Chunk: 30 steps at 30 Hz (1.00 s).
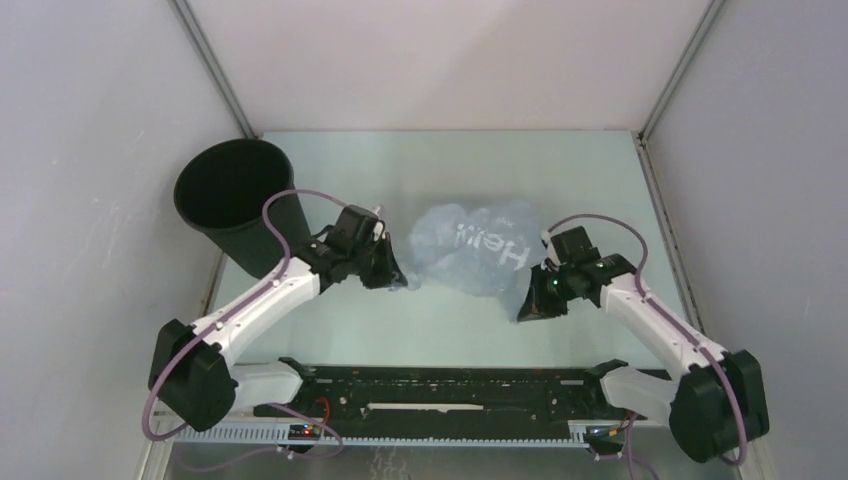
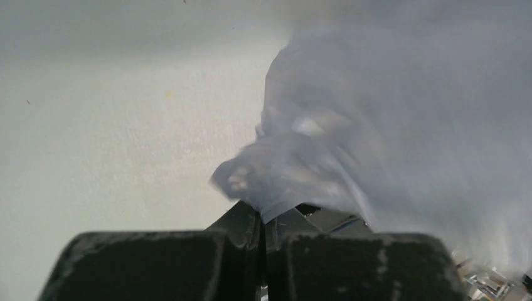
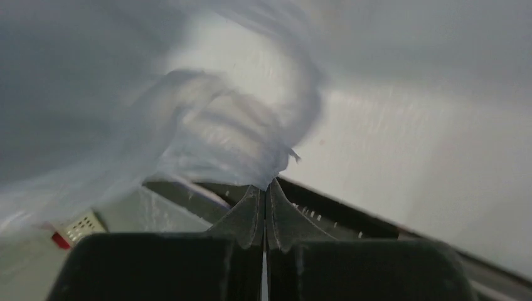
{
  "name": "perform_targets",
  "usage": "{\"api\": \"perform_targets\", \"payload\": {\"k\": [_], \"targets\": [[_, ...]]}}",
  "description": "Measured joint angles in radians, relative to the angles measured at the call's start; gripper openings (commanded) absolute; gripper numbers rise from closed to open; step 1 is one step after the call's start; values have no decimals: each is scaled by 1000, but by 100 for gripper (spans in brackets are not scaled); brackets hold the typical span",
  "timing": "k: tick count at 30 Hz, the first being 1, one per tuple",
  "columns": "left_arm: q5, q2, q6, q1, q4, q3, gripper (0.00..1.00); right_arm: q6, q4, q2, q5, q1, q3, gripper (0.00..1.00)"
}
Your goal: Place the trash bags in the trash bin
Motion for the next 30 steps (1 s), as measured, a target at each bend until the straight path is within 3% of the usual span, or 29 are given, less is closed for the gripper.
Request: {"api": "perform_targets", "payload": {"k": [2,5,7,11,12,14,16,20,25,27,30], "targets": [[-10,-1,1,-18,-56,4,0,14,-106,-41,-10,-12,-9,0],[-30,30,14,-18,-145,156,0,16,-182,-69,-27,-73,219,0],[-28,122,26,-14,-216,439,0,14,-198,-6,-37,-121,555,0],[-5,281,26,-14,-155,1009,0,-2,-182,119,-27,-127,1149,0],[-4,286,27,-18,-117,1109,0,-6,-167,121,-26,-116,1237,0],[-6,245,33,-28,-67,1157,0,-17,-133,63,-27,-99,1262,0],[-18,146,35,-38,-19,1064,0,-20,-109,-40,-29,-93,1143,0],[-9,-75,-19,-25,71,595,0,-10,-36,-283,-38,-94,609,0],[35,-52,-121,-14,120,0,0,38,-92,-288,-30,-70,-8,0],[40,-43,-160,-14,67,-157,0,63,-180,-324,-21,-33,-105,0],[41,-83,-181,-14,22,-171,0,82,-214,-399,-21,-4,-41,0]]}}
